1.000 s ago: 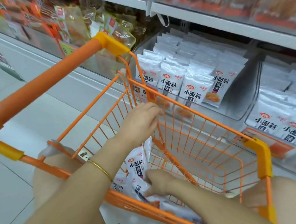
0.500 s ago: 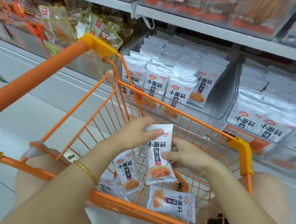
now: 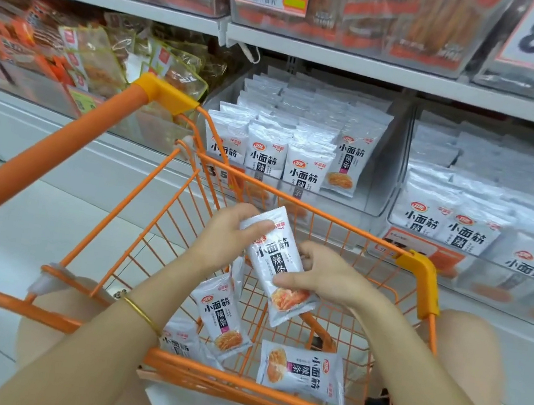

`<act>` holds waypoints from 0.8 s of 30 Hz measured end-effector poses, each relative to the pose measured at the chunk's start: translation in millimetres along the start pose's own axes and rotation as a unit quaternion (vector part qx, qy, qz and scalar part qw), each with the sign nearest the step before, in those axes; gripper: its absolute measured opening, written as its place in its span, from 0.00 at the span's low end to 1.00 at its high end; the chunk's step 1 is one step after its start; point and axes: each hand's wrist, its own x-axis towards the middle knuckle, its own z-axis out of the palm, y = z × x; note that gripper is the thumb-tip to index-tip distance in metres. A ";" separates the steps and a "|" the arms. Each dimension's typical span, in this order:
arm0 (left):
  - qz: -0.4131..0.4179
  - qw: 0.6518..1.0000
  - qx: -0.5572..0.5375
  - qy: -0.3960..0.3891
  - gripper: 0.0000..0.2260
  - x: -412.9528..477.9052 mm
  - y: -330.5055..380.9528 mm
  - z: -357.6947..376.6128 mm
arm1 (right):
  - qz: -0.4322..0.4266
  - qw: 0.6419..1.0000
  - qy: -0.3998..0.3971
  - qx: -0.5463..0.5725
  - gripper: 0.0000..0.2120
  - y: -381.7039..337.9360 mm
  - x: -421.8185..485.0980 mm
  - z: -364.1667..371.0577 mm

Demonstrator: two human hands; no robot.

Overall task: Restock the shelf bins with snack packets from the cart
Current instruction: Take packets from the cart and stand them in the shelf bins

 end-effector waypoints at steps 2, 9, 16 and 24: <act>0.029 1.000 -0.006 -0.001 0.08 1.4 9.5 0.3 | -0.022 1.000 0.018 -0.013 0.12 -5.9 -5.4 -5.4; 0.169 0.982 -0.024 0.077 0.14 35.1 60.4 7.4 | -0.088 0.958 0.255 -0.100 0.09 -56.1 -13.0 -45.4; 0.271 0.895 0.344 0.079 0.26 59.8 2.9 24.9 | -0.018 0.832 0.502 -0.237 0.11 -81.3 40.2 -72.5; 0.289 0.874 0.386 0.067 0.27 63.4 -10.8 26.4 | 0.124 0.852 0.489 -0.137 0.17 -54.3 94.5 -76.3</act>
